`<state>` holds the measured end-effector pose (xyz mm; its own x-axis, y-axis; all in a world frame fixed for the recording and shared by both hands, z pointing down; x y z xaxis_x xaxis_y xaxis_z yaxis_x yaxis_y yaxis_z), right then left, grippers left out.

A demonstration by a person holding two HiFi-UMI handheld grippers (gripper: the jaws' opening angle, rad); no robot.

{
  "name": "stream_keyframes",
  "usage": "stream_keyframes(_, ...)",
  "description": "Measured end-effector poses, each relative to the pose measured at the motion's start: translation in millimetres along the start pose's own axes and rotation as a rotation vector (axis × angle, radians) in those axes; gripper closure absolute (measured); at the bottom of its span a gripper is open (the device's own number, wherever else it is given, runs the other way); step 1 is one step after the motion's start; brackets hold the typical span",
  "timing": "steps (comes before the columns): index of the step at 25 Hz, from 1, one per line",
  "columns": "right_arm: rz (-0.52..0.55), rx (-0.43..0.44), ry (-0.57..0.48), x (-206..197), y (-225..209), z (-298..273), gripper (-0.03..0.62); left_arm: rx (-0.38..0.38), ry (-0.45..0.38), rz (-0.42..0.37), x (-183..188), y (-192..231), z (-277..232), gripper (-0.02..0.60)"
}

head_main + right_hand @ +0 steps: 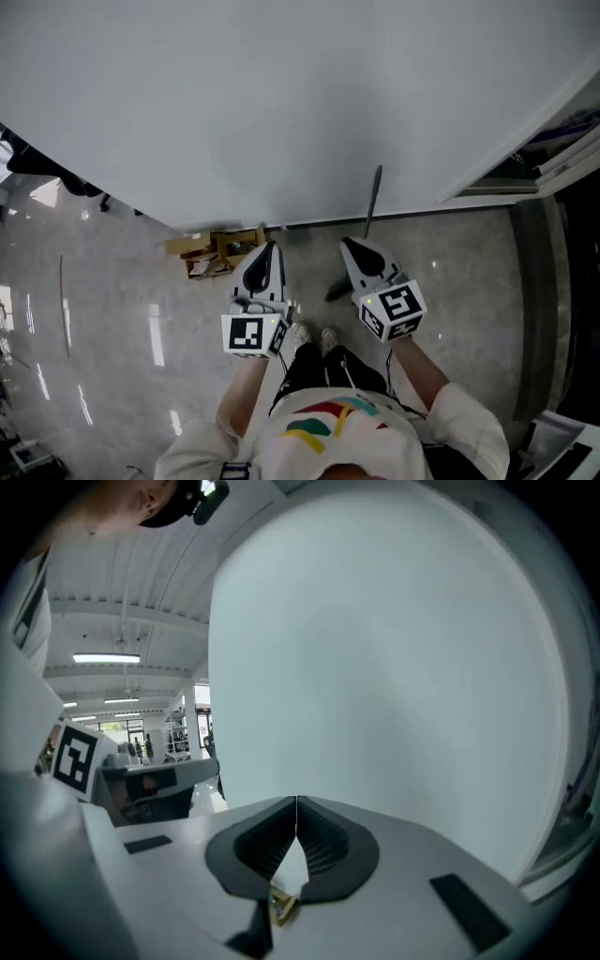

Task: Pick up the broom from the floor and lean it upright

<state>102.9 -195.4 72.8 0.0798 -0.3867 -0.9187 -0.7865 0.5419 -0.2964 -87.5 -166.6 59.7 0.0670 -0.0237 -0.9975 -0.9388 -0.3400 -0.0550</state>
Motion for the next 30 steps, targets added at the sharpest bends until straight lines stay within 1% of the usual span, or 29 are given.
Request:
stream_keyframes(1, 0.046, -0.012, -0.046, 36, 7, 9, 0.580, 0.002, -0.008, -0.018, 24, -1, 3, 0.537)
stream_keyframes(2, 0.090, -0.023, -0.087, 63, 15, 19, 0.580, 0.010, -0.022, -0.039, 41, -3, 8, 0.537)
stream_keyframes(3, 0.124, -0.027, -0.122, 81, 23, 30, 0.580, 0.027, -0.043, -0.056, 53, -5, 14, 0.537)
stream_keyframes(4, 0.147, -0.025, -0.150, 89, 30, 41, 0.580, 0.046, -0.064, -0.060, 61, -9, 19, 0.537)
stream_keyframes(6, 0.176, -0.022, -0.189, 94, 42, 64, 0.580, 0.065, -0.083, -0.043, 69, -20, 27, 0.537)
stream_keyframes(8, 0.186, -0.017, -0.214, 90, 52, 84, 0.580, 0.066, -0.075, -0.040, 71, -32, 34, 0.537)
stream_keyframes(10, 0.166, -0.002, -0.218, 77, 62, 100, 0.582, 0.071, -0.063, -0.049, 73, -41, 48, 0.537)
stream_keyframes(13, 0.148, 0.005, -0.229, 66, 74, 111, 0.582, 0.078, -0.083, -0.052, 78, -43, 63, 0.537)
stream_keyframes(17, 0.141, 0.014, -0.216, 54, 83, 114, 0.582, 0.091, -0.085, -0.084, 78, -40, 78, 0.537)
stream_keyframes(25, 0.113, 0.031, -0.175, 37, 92, 107, 0.582, 0.108, -0.051, -0.063, 64, -30, 97, 0.537)
stream_keyframes(30, 0.118, 0.044, -0.140, 28, 92, 97, 0.582, 0.110, -0.029, -0.062, 54, -23, 97, 0.537)
Point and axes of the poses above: the fingertips, and each gripper's own axes: z backward along the fingers, y to its left, x out of its top, the point moved 7 cm from there along z, backward along the fingers, and after that the axes turned 11 degrees about -z, right-handed, at the moved point
